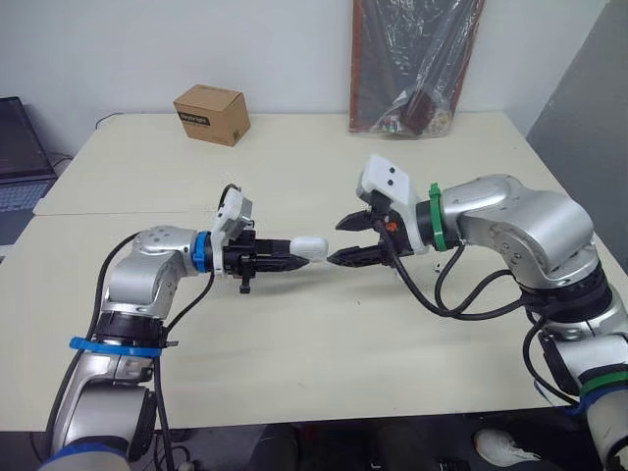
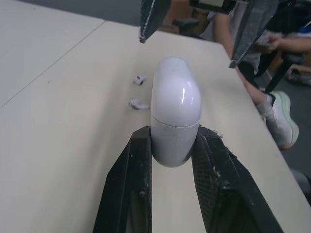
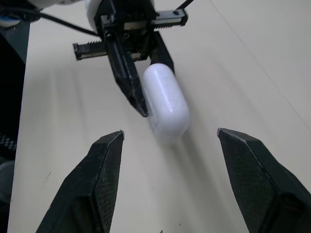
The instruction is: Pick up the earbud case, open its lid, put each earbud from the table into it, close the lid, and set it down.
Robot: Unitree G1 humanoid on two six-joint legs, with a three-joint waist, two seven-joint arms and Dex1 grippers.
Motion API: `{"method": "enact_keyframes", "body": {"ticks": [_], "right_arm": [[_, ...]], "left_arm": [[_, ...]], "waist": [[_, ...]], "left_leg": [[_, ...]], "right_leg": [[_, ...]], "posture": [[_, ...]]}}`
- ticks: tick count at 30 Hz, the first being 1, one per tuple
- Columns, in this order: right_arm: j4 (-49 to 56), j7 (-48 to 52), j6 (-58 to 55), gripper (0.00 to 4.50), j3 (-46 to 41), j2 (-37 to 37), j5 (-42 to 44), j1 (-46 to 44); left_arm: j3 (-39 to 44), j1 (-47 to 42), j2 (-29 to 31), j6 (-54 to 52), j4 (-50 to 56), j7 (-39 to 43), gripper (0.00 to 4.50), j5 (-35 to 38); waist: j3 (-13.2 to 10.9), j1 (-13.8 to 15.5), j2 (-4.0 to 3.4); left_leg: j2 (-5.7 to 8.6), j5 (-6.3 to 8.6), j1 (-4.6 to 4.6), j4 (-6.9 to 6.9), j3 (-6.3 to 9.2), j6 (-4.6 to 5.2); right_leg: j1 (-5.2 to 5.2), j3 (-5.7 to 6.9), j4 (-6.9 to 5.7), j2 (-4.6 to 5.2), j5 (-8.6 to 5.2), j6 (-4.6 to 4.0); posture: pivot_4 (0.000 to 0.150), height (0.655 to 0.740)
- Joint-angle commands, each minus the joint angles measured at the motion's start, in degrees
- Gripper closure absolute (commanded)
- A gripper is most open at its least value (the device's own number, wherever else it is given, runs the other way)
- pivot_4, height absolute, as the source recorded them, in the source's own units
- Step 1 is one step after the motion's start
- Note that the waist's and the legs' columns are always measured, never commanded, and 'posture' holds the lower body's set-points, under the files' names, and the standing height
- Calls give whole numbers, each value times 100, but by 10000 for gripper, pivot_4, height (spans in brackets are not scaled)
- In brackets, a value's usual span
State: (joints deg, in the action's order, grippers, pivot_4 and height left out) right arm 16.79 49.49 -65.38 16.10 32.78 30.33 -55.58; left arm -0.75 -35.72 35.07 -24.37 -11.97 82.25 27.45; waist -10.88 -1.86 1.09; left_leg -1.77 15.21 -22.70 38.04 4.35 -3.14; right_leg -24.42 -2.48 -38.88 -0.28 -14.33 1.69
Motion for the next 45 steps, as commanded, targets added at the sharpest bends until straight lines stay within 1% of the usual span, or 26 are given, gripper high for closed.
{"method": "enact_keyframes", "body": {"ticks": [1,5,13,26,45], "right_arm": [[268,-195,97,13071,-502,-91,154,153],[471,-414,60,13071,-668,-258,224,437],[516,-784,-128,13071,-660,-363,297,571],[275,-1130,-154,13071,-714,-525,279,535],[-105,-1130,86,13071,-733,-602,190,279]], "left_arm": [[131,-115,-75,38,-45,168,37087,259],[40,-203,-311,238,-256,220,37087,222],[2,-456,-463,171,-326,301,37087,252],[-61,-382,-345,183,-171,368,37087,205],[-57,-109,-224,180,20,436,37087,255]], "waist": [[0,2,0],[0,0,1],[0,-3,1],[0,-5,0],[0,-9,0]], "left_leg": [[0,0,1,1,1,0],[3,0,3,2,0,0],[3,0,4,1,1,0],[3,0,5,0,1,0],[2,0,4,-2,1,0]], "right_leg": [[2,0,0,0,0,0],[5,-1,0,0,0,0],[4,-1,-1,0,0,0],[4,-2,-1,0,0,0],[4,-2,0,0,0,0]], "posture": [[1500,7400],[1500,7400],[1500,7400],[1500,7400],[1500,7400]]}}
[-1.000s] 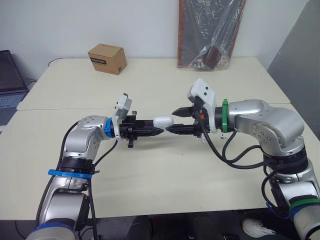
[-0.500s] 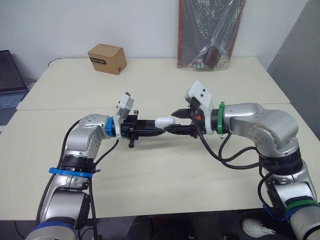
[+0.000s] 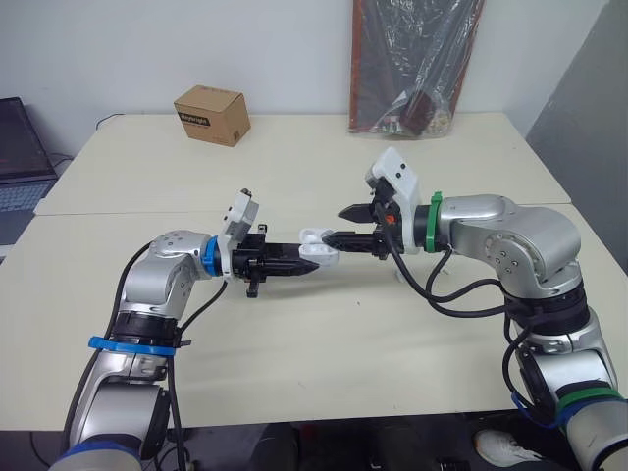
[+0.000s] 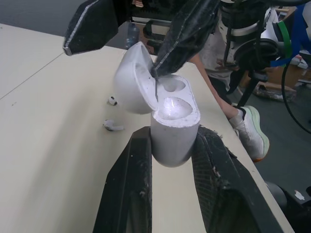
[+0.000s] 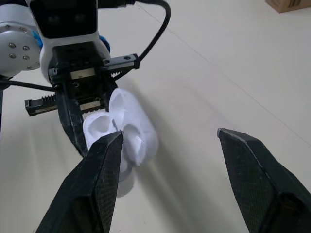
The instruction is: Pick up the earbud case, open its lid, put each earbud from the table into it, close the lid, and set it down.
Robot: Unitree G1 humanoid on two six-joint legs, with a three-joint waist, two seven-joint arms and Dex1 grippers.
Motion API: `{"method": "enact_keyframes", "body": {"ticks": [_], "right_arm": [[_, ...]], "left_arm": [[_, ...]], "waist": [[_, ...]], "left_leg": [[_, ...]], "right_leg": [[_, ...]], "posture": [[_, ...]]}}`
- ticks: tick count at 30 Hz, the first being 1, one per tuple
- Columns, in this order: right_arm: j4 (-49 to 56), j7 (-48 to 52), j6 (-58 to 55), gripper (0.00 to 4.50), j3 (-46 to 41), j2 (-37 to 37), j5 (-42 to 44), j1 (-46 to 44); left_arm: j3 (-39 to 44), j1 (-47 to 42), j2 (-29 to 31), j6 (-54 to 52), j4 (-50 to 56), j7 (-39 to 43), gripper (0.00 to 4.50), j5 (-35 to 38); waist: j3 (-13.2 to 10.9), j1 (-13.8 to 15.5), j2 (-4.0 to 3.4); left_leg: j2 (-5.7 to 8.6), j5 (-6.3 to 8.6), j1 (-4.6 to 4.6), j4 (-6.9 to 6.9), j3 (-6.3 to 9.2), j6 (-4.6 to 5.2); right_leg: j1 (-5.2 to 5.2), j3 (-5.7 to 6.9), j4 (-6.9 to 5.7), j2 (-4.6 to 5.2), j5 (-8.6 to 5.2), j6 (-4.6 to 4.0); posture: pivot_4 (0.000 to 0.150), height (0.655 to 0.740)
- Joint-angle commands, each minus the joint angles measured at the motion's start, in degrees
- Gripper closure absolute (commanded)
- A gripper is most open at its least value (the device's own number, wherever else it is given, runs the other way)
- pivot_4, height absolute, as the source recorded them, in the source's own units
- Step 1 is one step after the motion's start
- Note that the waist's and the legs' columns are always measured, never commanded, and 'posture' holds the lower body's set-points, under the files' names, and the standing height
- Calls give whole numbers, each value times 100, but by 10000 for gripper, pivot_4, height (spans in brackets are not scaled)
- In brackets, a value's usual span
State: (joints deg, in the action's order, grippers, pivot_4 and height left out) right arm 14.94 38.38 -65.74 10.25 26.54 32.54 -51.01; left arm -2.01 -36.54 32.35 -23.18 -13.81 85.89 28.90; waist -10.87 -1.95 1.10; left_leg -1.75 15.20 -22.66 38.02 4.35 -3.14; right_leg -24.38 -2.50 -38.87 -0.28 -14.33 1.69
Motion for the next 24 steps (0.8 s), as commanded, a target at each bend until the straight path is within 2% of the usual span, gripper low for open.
{"method": "enact_keyframes", "body": {"ticks": [1,7,10,13,19,24], "right_arm": [[66,-13,141,13071,-138,27,-38,-177],[195,169,170,13071,-156,78,99,-116],[657,712,-30,13071,-424,372,690,-32],[811,816,-262,13071,-578,729,925,-22],[373,190,-574,13071,81,1533,28,323],[114,-479,-575,13071,36,1151,-393,667]], "left_arm": [[77,-26,46,54,210,66,37087,114],[95,-13,56,96,186,29,37087,85],[148,5,-11,351,13,-96,37087,-19],[189,22,-64,589,-82,-164,37087,-49],[238,56,-107,754,-91,-264,37087,0],[273,107,-117,765,-21,-329,37087,14]], "waist": [[0,0,0],[0,0,0],[0,2,0],[0,8,0],[1,10,2],[1,-34,1]], "left_leg": [[0,0,0,0,0,0],[0,0,0,0,0,0],[0,0,-1,0,0,0],[0,0,-1,-1,0,0],[2,0,0,1,-2,0],[1,0,6,-5,-7,1]], "right_leg": [[0,0,0,0,0,0],[0,0,0,0,0,0],[0,0,2,0,0,0],[1,0,6,0,0,0],[3,-2,7,2,-1,2],[0,-10,1,-1,-14,21]], "posture": [[1500,7400],[1500,7400],[1500,7400],[1500,7400],[1500,7400],[1500,7400]]}}
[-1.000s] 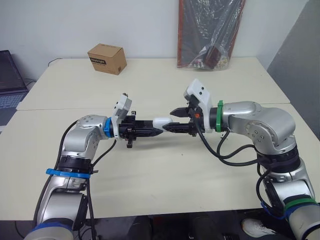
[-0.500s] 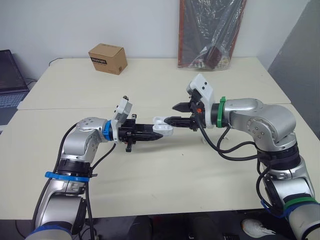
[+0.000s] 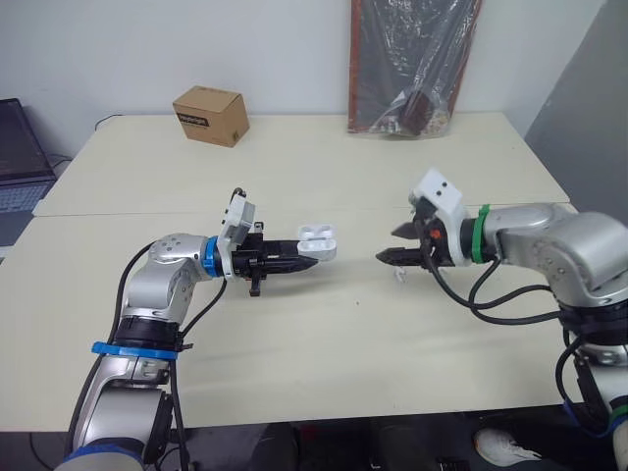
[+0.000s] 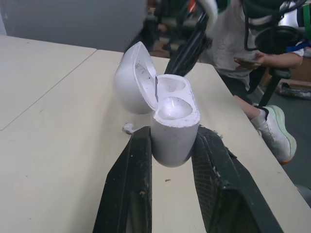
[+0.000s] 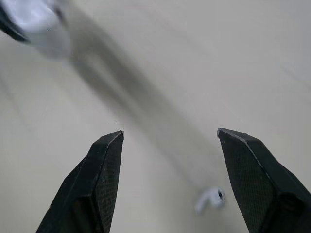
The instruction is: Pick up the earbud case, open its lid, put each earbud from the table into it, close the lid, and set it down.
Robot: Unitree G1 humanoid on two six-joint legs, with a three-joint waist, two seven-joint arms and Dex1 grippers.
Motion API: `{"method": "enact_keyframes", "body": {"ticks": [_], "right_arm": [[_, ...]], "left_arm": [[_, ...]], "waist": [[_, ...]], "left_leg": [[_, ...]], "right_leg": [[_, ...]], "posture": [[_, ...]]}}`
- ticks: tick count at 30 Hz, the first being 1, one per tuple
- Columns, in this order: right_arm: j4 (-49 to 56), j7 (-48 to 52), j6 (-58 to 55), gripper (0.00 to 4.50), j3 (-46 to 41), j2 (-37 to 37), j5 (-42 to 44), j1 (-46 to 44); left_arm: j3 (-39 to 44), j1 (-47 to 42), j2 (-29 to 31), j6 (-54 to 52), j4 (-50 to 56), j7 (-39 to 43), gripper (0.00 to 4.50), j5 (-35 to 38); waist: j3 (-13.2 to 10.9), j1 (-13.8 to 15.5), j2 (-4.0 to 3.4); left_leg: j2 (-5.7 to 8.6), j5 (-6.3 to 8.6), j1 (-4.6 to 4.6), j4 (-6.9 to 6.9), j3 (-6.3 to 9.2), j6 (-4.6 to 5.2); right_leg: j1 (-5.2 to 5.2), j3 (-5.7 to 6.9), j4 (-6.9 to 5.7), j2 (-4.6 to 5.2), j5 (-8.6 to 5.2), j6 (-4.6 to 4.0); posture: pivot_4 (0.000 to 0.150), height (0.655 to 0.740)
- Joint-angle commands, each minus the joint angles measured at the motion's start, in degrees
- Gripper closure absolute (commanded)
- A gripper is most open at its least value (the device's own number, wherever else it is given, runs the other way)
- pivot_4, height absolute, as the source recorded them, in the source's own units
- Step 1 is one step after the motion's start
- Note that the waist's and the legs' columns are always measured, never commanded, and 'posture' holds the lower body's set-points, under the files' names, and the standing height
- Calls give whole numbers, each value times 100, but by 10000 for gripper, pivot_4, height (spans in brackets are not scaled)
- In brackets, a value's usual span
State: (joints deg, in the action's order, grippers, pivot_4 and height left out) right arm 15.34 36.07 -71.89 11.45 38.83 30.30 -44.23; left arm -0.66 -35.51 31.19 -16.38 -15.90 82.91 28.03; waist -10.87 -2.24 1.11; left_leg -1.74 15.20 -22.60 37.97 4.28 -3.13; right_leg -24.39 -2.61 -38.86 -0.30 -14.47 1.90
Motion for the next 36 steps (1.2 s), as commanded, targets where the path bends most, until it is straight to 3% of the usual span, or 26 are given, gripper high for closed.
{"method": "enact_keyframes", "body": {"ticks": [1,12,33,36], "right_arm": [[19,-398,75,13071,-79,-176,-274,100],[-579,-1413,496,13071,-83,-912,-1170,900],[-144,-1434,164,13071,-259,-1137,-1289,1188],[-98,-1421,109,18225,-259,-1138,-1280,1214]], "left_arm": [[139,15,3,74,211,-39,37087,107],[163,102,91,-153,538,-100,37087,241],[169,98,170,-280,638,-71,37087,245],[167,97,164,-278,633,-72,37087,244]], "waist": [[0,-5,0],[0,26,0],[0,25,0],[0,24,0]], "left_leg": [[0,0,0,0,0,0],[1,0,-2,1,0,0],[1,0,4,1,0,0],[1,0,4,1,0,0]], "right_leg": [[-1,0,-1,0,1,-1],[1,2,2,2,12,-20],[6,1,1,1,-1,2],[6,1,1,1,-1,2]], "posture": [[1500,7400],[1500,7400],[1500,7400],[1500,7400]]}}
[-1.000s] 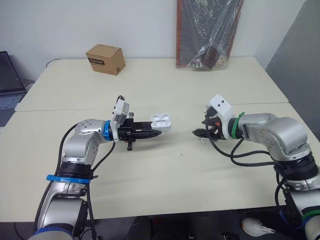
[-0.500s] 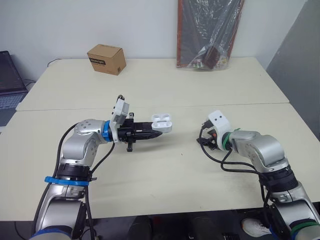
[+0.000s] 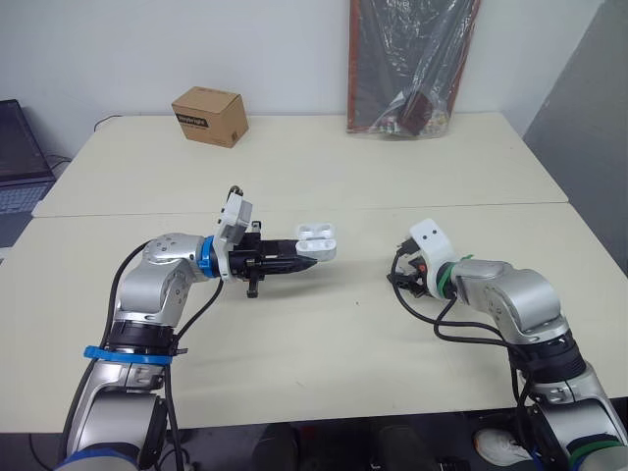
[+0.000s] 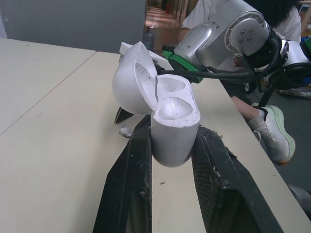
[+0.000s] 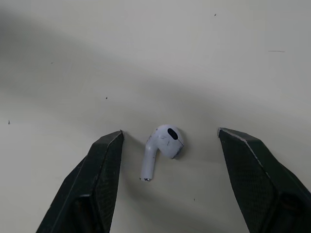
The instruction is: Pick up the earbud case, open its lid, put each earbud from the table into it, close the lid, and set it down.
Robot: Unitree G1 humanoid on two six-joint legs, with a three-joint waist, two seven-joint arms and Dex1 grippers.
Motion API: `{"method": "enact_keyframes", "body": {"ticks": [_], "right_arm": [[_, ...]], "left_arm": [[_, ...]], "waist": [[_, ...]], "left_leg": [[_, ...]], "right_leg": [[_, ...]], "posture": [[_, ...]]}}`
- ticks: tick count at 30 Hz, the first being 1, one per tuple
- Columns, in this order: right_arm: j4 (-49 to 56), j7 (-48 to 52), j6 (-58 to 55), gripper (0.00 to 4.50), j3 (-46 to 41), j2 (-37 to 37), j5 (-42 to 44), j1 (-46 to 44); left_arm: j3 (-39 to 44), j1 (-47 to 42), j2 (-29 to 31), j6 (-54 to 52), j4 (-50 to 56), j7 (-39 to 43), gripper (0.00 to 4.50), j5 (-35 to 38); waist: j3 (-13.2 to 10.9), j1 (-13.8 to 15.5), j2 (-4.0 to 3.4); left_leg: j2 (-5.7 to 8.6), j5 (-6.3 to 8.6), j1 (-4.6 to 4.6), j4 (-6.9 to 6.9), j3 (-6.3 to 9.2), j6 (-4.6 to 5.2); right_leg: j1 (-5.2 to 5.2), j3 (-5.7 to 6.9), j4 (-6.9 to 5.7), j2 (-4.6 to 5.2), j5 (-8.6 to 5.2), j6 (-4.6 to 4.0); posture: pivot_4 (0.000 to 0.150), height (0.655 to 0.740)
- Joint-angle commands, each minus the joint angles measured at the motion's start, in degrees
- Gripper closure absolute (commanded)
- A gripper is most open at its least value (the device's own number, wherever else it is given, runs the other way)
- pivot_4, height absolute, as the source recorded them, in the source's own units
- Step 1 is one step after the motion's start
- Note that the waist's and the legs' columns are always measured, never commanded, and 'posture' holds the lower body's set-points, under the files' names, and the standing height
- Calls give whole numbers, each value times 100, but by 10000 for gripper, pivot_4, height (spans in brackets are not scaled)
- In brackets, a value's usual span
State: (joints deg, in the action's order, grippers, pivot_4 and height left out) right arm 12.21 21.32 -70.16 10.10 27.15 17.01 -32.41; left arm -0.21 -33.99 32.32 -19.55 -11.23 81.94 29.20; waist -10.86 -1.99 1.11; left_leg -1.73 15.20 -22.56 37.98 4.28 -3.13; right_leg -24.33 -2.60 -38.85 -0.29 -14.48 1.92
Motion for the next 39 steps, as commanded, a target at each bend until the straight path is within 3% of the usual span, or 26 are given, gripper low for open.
{"method": "enact_keyframes", "body": {"ticks": [1,2,7,9,13,19,24,27,32,39], "right_arm": [[226,69,-88,22183,-119,33,58,36],[235,79,-97,24854,-107,38,57,38],[232,107,-126,24854,-101,38,42,30],[223,111,-107,28518,-109,48,17,29],[208,169,-132,40065,-92,88,26,23],[201,309,-97,40065,-24,226,10,5],[438,1473,627,40065,514,1196,87,65],[794,2928,1653,40065,885,2211,159,328],[557,4383,3464,40065,1330,3179,-364,598],[-275,5101,4890,40065,1601,3123,-1111,397]], "left_arm": [[125,-57,50,39,163,24,37087,127],[125,-56,51,41,162,26,37087,126],[118,-56,51,46,163,28,37087,119],[113,-62,49,51,153,26,37087,111],[109,-59,42,58,142,24,37087,106],[96,-57,11,83,128,17,37087,98],[80,-65,5,108,103,30,37087,80],[71,-85,-2,126,77,43,37087,72],[63,-85,-15,139,84,41,37087,73],[96,1,8,123,208,-4,37087,99]], "waist": [[0,0,0],[0,0,0],[0,0,0],[0,-1,0],[0,-1,0],[0,0,0],[0,11,0],[0,13,0],[-1,6,0],[-1,-6,1]], "left_leg": [[0,0,0,0,0,0],[0,0,0,0,0,0],[0,0,0,0,0,0],[0,0,0,0,0,0],[0,0,0,0,0,0],[0,0,-1,0,0,0],[1,0,-3,0,0,0],[2,0,-6,-1,1,0],[0,0,-4,-1,-2,0],[-1,-1,10,2,-6,0]], "right_leg": [[0,0,0,0,0,0],[0,0,0,0,0,0],[0,0,0,0,0,0],[0,0,0,0,0,0],[0,1,0,0,-1,1],[0,0,1,0,-1,1],[0,1,6,1,-1,1],[1,3,14,1,-2,2],[5,2,25,1,-3,6],[12,-3,21,0,-4,7]], "posture": [[1500,7400],[1500,7400],[1500,7400],[1500,7400],[1500,7400],[1500,7400],[1500,7400],[1500,7400],[1500,7400],[1500,7400]]}}
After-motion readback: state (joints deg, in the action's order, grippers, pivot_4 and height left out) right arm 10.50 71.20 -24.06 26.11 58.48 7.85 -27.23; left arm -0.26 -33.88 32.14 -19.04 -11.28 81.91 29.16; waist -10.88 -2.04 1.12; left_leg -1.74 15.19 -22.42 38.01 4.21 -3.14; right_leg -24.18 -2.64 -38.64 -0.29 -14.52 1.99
